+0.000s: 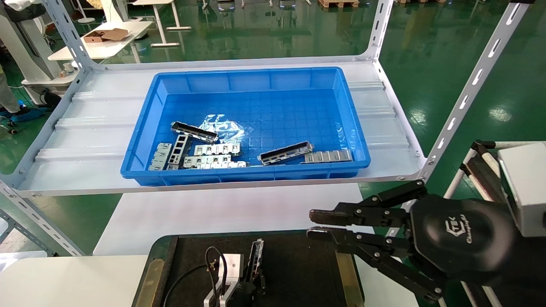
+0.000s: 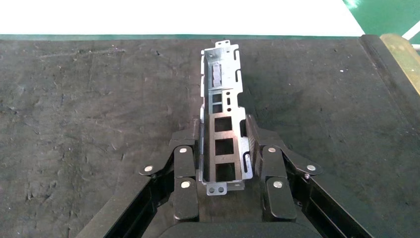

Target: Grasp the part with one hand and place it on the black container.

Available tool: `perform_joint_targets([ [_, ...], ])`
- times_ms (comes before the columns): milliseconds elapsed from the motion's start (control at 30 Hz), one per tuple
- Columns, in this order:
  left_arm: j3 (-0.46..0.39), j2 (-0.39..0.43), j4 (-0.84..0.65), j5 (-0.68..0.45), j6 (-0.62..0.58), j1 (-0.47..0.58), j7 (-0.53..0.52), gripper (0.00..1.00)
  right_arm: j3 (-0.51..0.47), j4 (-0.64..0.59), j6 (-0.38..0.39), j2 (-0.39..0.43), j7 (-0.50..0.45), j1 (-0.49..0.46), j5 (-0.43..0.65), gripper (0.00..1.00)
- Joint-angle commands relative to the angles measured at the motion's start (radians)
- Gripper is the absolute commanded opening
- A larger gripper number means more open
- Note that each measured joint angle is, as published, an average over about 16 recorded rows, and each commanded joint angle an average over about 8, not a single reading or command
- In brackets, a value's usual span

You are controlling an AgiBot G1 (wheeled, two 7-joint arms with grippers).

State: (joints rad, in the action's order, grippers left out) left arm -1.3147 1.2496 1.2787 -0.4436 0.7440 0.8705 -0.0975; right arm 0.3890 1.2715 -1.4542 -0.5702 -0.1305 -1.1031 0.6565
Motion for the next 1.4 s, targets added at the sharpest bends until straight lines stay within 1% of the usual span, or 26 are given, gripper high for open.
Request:
perform_joint_targets([
  [33, 0.0, -0.001, 0.003, -0.002, 0.001, -0.003, -0.002, 1.0, 0.0, 0.0, 0.0, 0.0, 0.0, 0.0, 0.0, 1.0],
  [267, 0.005, -0.038, 0.051, -0.008, -0.011, -0.002, -0.005, 1.0, 0.0, 0.0, 0.0, 0.0, 0.0, 0.0, 0.0, 1.0],
  [433, 0.01, -0.09, 0.072, -0.043, -0.084, 0.005, -0.016, 1.0, 0.0, 0.0, 0.0, 0.0, 0.0, 0.0, 0.0, 1.0],
  [967, 0.07, -0.256, 0.07, -0.229, -0.483, 0.043, -0.076, 1.0, 0.0, 0.0, 0.0, 0.0, 0.0, 0.0, 0.0, 1.0],
  [1200, 0.114, -0.332, 0.062, -0.271, -0.678, 0.059, -0.081, 1.0, 0.0, 0.0, 0.0, 0.0, 0.0, 0.0, 0.0, 1.0],
  [1400, 0.168, -0.4, 0.053, -0.283, -0.848, 0.064, -0.061, 1.0, 0.0, 0.0, 0.0, 0.0, 0.0, 0.0, 0.0, 1.0],
])
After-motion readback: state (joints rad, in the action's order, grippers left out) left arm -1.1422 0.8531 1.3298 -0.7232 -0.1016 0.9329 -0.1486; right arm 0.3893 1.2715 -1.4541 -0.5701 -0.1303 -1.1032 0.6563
